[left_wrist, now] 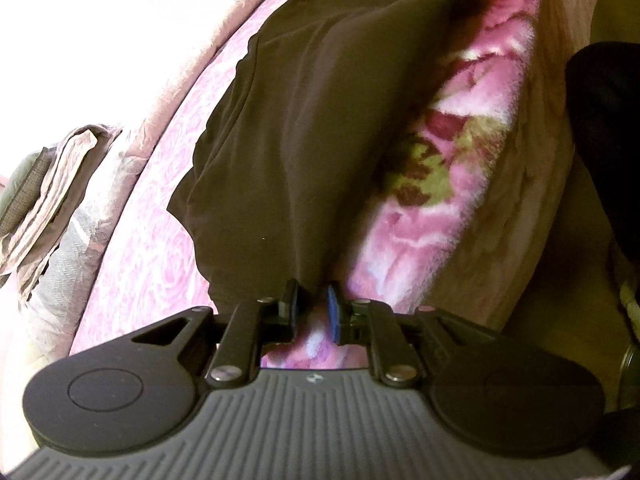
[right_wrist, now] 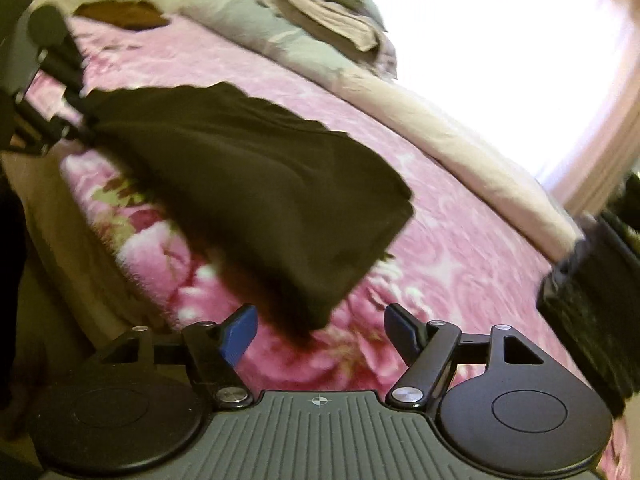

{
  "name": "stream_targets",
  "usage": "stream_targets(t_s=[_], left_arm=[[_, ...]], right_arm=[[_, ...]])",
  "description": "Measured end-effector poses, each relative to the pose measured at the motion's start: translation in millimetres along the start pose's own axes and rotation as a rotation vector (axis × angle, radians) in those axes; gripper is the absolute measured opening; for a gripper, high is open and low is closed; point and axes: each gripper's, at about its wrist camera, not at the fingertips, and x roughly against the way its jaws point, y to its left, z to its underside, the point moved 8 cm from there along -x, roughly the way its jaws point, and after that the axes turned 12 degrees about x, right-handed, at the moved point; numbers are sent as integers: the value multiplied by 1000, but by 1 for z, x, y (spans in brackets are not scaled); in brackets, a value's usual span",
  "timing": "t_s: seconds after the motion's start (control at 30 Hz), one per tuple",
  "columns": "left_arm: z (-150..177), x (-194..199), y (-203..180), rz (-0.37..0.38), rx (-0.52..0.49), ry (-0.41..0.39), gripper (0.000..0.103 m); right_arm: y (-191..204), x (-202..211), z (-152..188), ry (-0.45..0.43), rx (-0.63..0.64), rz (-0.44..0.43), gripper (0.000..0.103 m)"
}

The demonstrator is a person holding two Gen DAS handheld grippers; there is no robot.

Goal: Fold clothes
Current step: 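Open the right gripper while the left gripper releases the t-shirt, then move both open grippers over the laid t-shirt and align them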

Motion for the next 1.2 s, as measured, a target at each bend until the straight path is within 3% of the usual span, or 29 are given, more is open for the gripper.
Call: stream_targets(t_s=[0.27,0.4,0.53,0.57,0.63,0.73,0.83,0.9,1.03,1.1,1.2], left_arm=[[-1,1,-2,2,-25,2,14],[-8,23,10,52,80,-57,15],[-26,48,31,94,212,-148,16],[-32,51,36,100,229,-163,17],[-47,50,43,129,261,-190,19],[-67,35,41,206,298,-194,21],[-80,17,36,274,274,-167,24],[-91,9,43,284,253,-177,26],[-116,-20,81,320,293,-183,30],[-129,-40,102,350,321,-177,31],[-139,-76,130,356,337,-152,32]], right_arm=[[-28,17,-16,-61,-199,-54,72],[-31,8,-31,-91,-246,-111,72],[-33,-9,-42,-113,-358,-232,72],[-33,-15,-45,-119,-388,-265,70],[-32,-28,-51,-121,-416,-301,54],[-27,-50,-53,-100,-427,-328,52],[-25,-62,-46,-46,-434,-373,52],[-39,-59,-45,-62,-493,-399,52],[-89,-63,-40,-116,-599,-332,53],[-114,-75,-36,-123,-649,-316,64],[-140,-97,-34,-134,-707,-333,65]])
